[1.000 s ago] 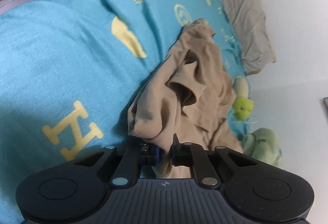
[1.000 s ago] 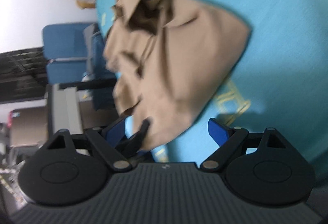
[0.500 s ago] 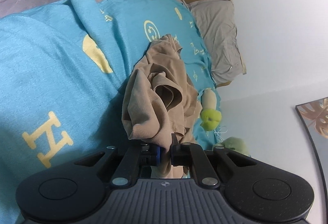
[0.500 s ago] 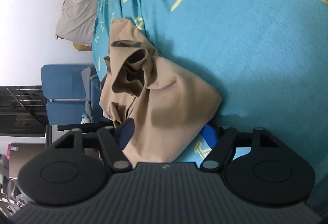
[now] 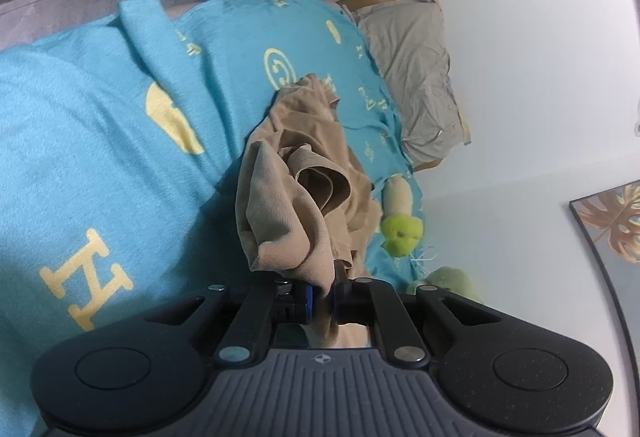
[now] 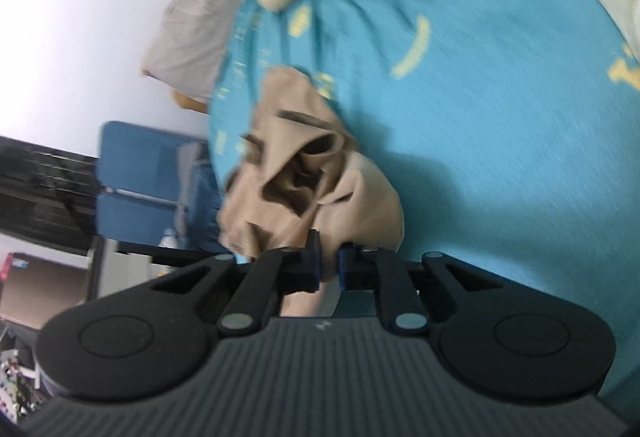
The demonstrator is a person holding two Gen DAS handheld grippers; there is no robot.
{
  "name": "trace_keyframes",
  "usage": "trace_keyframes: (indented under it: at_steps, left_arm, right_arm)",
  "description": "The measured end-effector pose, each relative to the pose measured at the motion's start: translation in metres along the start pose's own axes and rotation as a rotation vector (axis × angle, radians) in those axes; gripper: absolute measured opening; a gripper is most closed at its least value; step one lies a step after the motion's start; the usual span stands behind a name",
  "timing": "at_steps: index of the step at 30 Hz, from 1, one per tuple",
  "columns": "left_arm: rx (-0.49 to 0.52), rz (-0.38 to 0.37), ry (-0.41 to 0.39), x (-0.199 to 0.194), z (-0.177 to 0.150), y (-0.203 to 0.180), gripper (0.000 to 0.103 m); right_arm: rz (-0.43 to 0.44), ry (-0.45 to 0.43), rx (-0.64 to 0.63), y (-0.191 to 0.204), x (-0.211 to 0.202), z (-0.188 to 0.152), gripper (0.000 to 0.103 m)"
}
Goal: Fold clothes
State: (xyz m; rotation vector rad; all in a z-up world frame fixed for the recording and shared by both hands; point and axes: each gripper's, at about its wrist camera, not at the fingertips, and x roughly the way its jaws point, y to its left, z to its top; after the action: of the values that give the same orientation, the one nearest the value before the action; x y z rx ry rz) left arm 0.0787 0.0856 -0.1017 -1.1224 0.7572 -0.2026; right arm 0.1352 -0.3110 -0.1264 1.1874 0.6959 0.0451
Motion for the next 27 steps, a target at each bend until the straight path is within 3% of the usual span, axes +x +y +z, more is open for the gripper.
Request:
trace_keyframes:
  at_steps: [8,12,15,19,23,27]
  left_arm:
    - [0.043,-0.064,-0.013,-0.051,-0.005,-0.052,0.008]
    - [0.061,-0.030,0.007,-0.084,-0.027,-0.064,0.008]
    - [0.063,0.047,0.051,-0.112,-0.046,-0.063,0.008]
    - [0.066,0.054,0.063,-0.147,-0.064,-0.057,0.008]
    - [0.072,0.062,0.057,-0.155,-0.063,-0.063,0.008]
    - [0.084,0.060,0.029,-0.132,-0.043,-0.078,0.008]
  right_arm:
    - [0.073,-0.061,-0.198,0.061,-0.050,0.011,0.009]
    - [0.058,-0.041,-0.206,0.056,-0.089,-0.004,0.009]
    - [0.045,-0.021,-0.224,0.046,-0.125,-0.024,0.008]
    - [0.051,-0.004,-0.231,0.032,-0.163,-0.046,0.008]
    - [0.051,-0.005,-0.248,0.038,-0.166,-0.049,0.008]
    - [0.054,-0.024,-0.267,0.059,-0.142,-0.032,0.008]
